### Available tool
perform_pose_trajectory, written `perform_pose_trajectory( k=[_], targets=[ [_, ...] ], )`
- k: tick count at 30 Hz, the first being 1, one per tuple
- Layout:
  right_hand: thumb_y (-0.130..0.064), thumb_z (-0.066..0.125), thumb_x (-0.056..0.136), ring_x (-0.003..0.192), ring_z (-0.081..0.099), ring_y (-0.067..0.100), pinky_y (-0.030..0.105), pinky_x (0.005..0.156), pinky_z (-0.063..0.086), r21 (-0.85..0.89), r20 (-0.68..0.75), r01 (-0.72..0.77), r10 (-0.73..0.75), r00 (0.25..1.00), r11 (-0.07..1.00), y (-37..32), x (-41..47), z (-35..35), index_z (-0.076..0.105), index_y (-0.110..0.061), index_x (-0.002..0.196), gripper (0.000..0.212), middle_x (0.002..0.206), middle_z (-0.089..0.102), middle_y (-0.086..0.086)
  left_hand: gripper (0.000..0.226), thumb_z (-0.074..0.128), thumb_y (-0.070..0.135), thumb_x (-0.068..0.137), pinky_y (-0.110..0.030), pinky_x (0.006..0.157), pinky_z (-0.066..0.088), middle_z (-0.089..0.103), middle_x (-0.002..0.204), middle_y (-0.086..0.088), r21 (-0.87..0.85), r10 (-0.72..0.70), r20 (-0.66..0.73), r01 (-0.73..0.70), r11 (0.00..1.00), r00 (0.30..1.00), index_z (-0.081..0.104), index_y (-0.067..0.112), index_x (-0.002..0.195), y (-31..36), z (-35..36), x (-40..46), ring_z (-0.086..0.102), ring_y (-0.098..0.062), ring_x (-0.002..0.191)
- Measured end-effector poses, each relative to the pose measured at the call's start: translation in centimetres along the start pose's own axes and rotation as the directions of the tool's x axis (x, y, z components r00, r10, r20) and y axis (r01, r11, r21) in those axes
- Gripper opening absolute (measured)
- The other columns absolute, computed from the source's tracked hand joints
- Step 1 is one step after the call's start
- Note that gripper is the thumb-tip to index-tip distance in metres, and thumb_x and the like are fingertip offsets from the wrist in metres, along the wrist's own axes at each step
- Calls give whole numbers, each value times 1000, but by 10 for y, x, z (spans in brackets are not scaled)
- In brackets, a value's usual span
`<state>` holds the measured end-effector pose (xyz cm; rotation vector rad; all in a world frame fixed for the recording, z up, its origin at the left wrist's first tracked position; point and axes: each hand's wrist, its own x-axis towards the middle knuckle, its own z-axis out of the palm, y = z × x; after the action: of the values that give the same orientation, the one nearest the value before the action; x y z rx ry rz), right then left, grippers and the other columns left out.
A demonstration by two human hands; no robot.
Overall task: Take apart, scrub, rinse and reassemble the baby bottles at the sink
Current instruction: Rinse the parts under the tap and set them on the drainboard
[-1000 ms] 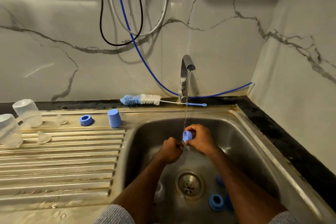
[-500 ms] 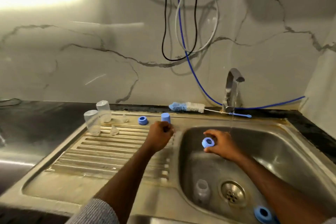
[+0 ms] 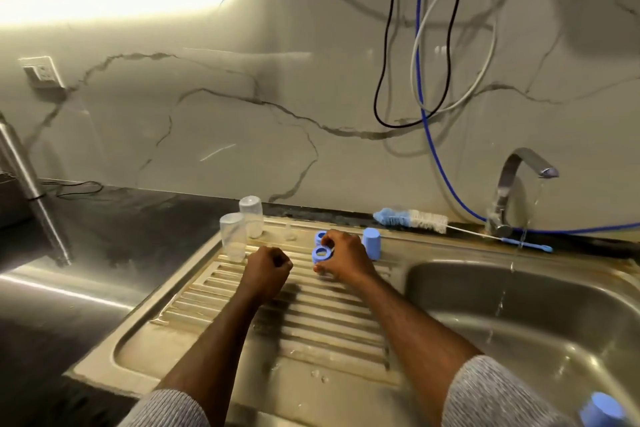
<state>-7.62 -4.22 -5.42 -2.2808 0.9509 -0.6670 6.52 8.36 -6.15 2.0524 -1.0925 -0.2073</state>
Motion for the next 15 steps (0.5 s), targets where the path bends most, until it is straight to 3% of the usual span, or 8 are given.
perform_pose_trajectory(
  k=[8, 11, 15],
  targets=[
    [-22, 92, 63, 96, 61, 19, 24, 74, 44, -22, 34, -44, 44, 998, 999, -5, 18, 20, 67, -16, 100, 44, 109, 68, 4, 9, 71, 12, 90, -33, 80, 57, 75, 82, -6, 12, 10, 22, -10, 1000, 1000, 79, 7, 88, -12, -2, 6, 68, -18, 79],
    [-22, 92, 63, 101, 60, 19, 26, 80, 48, -22, 37, -47, 48, 998, 999, -2, 15, 20, 65, -16, 108, 53, 113, 65, 3, 10, 71, 14, 91, -32, 82, 56, 75, 85, -6, 10, 24, 21, -25, 1000, 999, 78, 7, 91, -6, 2, 3, 69, -19, 83],
    [-22, 92, 68, 106, 60, 14, 23, 85, 46, -29, 4, -5, 6, 1000, 1000, 9, -3, 2, 68, -17, 112, 50, 114, 66, -1, 12, 70, 14, 90, -29, 74, 50, 73, 76, -1, -49, 63, 7, -63, 997, 998, 75, 12, 79, 15, 16, 1, 63, -12, 71]
  ],
)
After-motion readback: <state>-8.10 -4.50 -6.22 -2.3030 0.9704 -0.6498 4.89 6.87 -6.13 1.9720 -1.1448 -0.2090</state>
